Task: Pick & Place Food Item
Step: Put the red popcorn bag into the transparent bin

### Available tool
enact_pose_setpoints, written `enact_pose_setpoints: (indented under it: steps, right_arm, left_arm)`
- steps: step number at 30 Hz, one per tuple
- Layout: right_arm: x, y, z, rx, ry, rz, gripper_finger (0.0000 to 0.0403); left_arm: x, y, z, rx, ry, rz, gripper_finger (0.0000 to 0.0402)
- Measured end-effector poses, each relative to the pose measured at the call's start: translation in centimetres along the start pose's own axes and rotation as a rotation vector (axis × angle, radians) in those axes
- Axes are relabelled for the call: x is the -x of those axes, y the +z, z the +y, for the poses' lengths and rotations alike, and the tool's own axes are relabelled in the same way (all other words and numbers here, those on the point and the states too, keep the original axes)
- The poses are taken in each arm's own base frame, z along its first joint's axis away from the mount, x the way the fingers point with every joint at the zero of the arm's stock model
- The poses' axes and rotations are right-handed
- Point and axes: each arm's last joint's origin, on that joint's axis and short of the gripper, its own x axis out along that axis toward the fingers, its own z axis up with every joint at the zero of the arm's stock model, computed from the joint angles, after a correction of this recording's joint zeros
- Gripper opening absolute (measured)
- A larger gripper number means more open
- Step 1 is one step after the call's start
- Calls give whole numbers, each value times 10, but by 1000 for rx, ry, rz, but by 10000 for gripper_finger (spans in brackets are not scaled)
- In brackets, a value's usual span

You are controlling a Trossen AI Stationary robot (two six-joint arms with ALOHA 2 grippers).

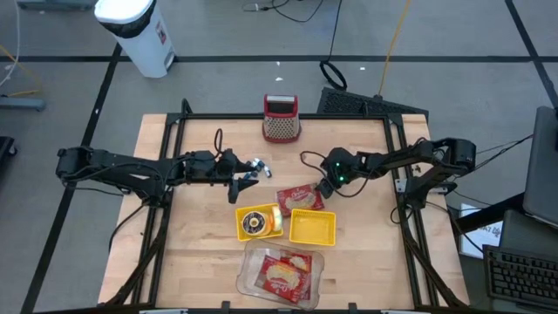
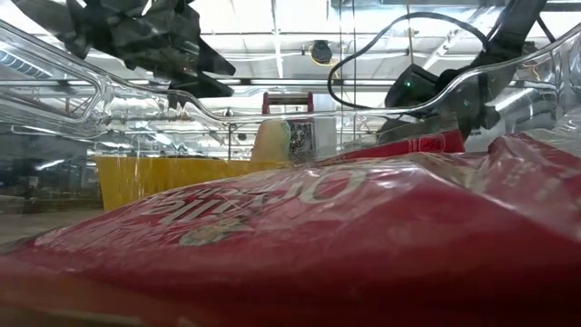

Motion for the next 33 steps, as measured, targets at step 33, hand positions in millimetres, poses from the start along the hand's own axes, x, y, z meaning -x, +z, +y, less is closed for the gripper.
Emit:
enact_pose_setpoints:
  steps: [33]
  right_arm:
    - [102, 38, 35, 323, 33, -674, 0]
  left_arm:
    - [0, 5, 1, 23, 75, -69, 234]
